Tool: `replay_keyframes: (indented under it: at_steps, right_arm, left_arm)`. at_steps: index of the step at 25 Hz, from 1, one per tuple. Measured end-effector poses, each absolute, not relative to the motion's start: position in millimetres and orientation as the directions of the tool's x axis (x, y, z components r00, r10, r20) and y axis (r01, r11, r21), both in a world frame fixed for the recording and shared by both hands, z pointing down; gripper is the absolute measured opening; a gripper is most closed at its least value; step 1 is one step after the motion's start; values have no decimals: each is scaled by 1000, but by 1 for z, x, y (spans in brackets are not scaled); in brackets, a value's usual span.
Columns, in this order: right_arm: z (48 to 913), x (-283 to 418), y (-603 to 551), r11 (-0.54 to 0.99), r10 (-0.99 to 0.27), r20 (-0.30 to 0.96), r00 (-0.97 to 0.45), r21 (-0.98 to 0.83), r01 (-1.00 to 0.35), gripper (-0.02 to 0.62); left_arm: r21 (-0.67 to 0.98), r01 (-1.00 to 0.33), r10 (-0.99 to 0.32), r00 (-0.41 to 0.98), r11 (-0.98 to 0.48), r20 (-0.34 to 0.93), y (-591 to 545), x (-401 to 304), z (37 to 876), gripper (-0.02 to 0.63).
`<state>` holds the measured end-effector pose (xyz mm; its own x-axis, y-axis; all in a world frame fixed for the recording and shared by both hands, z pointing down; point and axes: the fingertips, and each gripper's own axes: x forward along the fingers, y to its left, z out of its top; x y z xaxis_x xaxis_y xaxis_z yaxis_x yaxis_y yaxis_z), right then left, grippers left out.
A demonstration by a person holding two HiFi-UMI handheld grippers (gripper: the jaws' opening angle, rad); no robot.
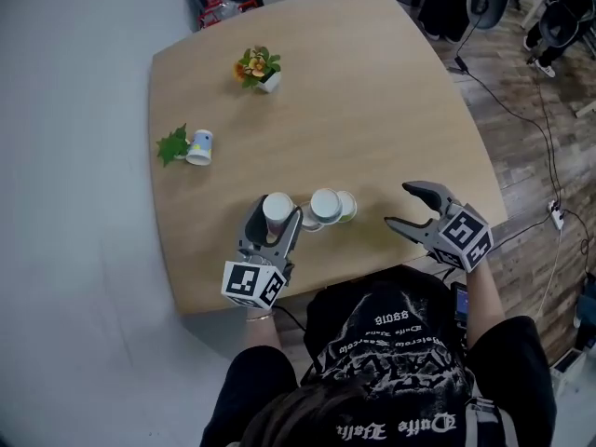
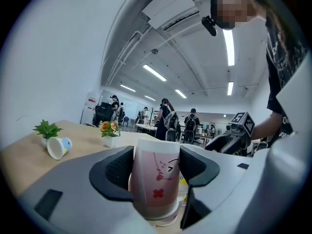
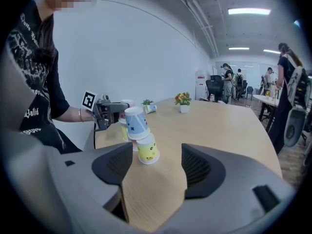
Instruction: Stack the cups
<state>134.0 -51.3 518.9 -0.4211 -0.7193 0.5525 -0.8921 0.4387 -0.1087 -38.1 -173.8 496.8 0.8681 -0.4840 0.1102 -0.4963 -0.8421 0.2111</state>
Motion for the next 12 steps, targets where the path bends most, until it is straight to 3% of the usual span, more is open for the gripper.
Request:
replay_keyframes:
  at_steps: [12]
  right_arm:
    - [523,144,-58,407,-738,556,-382,-84,-909,324]
  left_arm:
    - [176,-475,-452,878,-862,156,-174,-27,505,291]
